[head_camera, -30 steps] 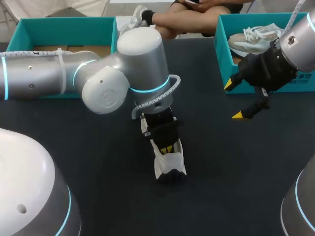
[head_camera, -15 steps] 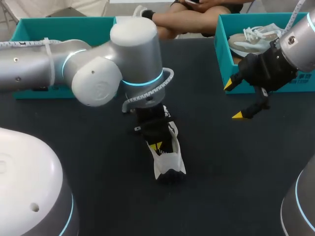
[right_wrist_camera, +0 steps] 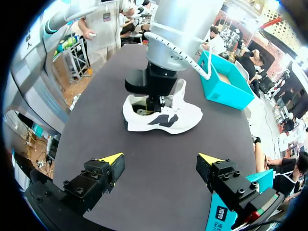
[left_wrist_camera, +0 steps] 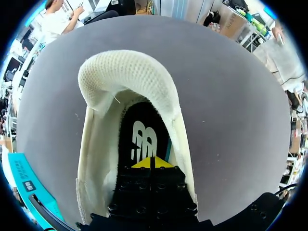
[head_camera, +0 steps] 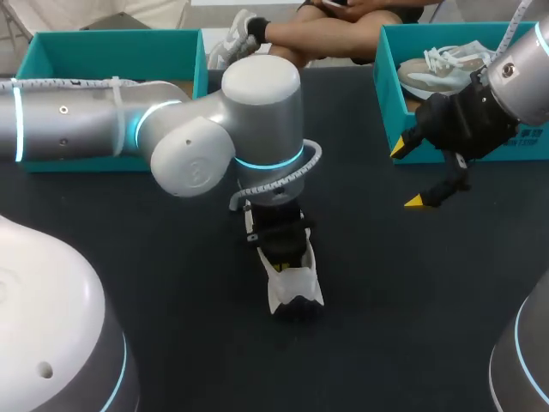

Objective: Take the shoe out of the shoebox, open the shoe tongue, remove and reinsert the insole, then place the shoe into the shoebox

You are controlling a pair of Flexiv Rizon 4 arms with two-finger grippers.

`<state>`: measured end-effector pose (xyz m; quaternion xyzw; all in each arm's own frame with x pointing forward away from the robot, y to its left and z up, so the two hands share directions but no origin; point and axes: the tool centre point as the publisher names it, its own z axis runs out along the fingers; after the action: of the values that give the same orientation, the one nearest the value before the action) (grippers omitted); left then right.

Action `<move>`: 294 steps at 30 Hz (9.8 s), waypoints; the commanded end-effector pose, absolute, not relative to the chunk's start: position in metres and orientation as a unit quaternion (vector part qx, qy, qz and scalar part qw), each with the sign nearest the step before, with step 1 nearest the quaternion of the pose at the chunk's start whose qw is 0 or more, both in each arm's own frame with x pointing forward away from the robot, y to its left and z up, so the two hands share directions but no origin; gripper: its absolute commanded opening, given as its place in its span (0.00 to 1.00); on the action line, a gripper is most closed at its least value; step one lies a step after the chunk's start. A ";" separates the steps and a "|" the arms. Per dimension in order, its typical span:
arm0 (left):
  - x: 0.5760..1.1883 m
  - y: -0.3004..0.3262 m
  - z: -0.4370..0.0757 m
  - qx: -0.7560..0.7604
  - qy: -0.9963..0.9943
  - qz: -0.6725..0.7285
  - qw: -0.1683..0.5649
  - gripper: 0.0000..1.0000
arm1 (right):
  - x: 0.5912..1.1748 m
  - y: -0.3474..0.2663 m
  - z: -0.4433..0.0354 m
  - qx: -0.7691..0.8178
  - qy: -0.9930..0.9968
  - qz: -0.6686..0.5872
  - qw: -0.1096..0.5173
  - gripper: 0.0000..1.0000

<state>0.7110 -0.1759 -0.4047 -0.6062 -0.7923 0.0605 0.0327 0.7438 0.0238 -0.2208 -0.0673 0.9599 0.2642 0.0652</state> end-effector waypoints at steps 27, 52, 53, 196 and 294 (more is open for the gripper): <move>0.702 -0.194 -0.391 -0.587 -0.798 0.122 -0.064 0.00 | 0.743 0.025 -0.222 -0.067 0.960 0.263 0.066 1.00; 0.728 -0.172 -0.377 -0.579 -0.807 0.089 -0.075 0.00 | 0.743 0.025 -0.222 -0.067 0.960 0.263 0.066 1.00; 0.728 -0.174 -0.379 -0.580 -0.806 0.088 -0.073 0.00 | 0.743 0.025 -0.222 -0.067 0.960 0.263 0.066 1.00; 0.794 -0.169 -0.319 -0.635 -0.766 -0.075 -0.062 0.39 | 0.743 0.025 -0.222 -0.067 0.960 0.263 0.066 1.00; 0.697 -0.172 -0.297 -0.392 -0.919 -0.027 -0.039 1.00 | 0.743 0.025 -0.222 -0.067 0.960 0.263 0.066 1.00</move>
<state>0.6944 -0.1739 -0.2961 -0.3898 -0.9195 -0.0298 -0.0404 0.7437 0.0238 -0.2209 -0.0673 0.9599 0.2642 0.0653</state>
